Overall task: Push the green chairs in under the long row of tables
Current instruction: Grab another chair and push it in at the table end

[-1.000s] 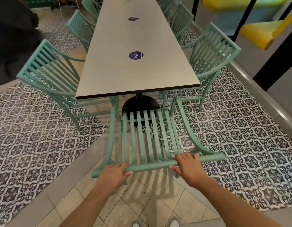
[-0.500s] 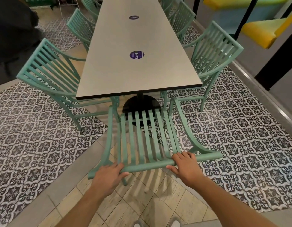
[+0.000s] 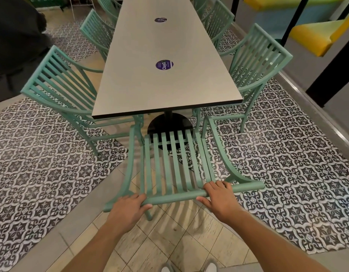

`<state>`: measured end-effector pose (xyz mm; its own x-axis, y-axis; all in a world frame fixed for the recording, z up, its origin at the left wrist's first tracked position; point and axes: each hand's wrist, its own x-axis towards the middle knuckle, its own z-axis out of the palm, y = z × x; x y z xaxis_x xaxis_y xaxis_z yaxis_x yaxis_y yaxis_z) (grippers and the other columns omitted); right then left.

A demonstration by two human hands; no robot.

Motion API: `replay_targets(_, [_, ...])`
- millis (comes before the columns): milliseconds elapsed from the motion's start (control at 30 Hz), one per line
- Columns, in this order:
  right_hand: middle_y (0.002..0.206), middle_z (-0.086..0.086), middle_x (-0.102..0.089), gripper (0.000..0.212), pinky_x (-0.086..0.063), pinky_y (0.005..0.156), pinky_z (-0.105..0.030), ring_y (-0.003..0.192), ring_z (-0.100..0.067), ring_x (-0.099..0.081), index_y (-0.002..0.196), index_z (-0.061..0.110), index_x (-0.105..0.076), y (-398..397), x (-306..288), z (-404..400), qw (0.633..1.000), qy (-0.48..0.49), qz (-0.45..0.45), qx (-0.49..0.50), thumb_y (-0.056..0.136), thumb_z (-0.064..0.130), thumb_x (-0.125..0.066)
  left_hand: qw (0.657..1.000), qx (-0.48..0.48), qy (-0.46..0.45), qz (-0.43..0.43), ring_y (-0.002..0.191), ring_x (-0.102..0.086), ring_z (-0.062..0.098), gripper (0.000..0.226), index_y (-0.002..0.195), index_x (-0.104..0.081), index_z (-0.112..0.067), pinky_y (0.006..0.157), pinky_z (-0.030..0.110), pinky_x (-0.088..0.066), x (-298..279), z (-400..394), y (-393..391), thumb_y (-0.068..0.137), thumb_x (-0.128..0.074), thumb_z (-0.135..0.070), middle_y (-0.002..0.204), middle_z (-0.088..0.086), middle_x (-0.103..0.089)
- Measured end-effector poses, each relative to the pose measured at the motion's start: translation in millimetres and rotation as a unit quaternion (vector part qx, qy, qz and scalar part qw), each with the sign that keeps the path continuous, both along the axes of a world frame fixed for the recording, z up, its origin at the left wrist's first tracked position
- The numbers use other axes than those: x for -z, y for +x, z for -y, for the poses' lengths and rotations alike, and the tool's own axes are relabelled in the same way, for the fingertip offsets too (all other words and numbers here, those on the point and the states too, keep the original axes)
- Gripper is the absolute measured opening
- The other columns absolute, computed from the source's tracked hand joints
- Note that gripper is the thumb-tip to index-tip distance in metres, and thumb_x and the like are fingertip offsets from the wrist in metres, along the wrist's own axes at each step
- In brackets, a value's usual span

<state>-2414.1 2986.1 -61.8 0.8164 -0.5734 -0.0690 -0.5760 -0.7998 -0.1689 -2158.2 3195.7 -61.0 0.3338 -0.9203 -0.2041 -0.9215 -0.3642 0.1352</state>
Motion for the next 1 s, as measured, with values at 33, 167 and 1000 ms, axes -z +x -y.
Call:
replay_targets(33, [0.096,0.012,-0.057,0.066,-0.034,0.094,-0.037,0.090,-0.016,-0.051,0.104,0.028,-0.057,0,0,0,1.000,0.002,-0.002,-0.001,0.090,0.071,-0.008,1.000,-0.007,0.006,-0.002,0.089,-0.059,0.014,0.058,0.106,-0.049,-0.035,0.074,0.032,-0.040,-2,0,-1,0.086,-0.009,-0.072,0.097,-0.012,-0.059])
replay_targets(167, [0.095,0.012,-0.057,0.070,-0.032,0.095,-0.035,0.090,-0.016,-0.051,0.103,0.029,-0.057,-5,3,-2,1.000,0.006,-0.002,0.004,0.089,0.073,-0.005,0.999,-0.032,0.041,0.002,0.098,-0.057,0.015,0.053,0.115,-0.050,-0.033,0.080,0.032,-0.039,-10,2,-14,0.091,-0.017,-0.068,0.108,-0.011,-0.060])
replay_targets(1000, [0.124,-0.023,-0.050,0.060,-0.043,0.097,-0.043,0.103,-0.031,-0.052,0.141,0.003,-0.022,-34,-25,34,0.549,0.396,0.349,0.648,0.096,0.022,-0.056,0.319,-0.646,-0.315,-0.618,0.082,-0.063,0.037,0.039,0.135,-0.044,-0.007,0.054,0.043,-0.059,-33,-10,-36,0.100,-0.051,-0.023,0.125,0.022,-0.052])
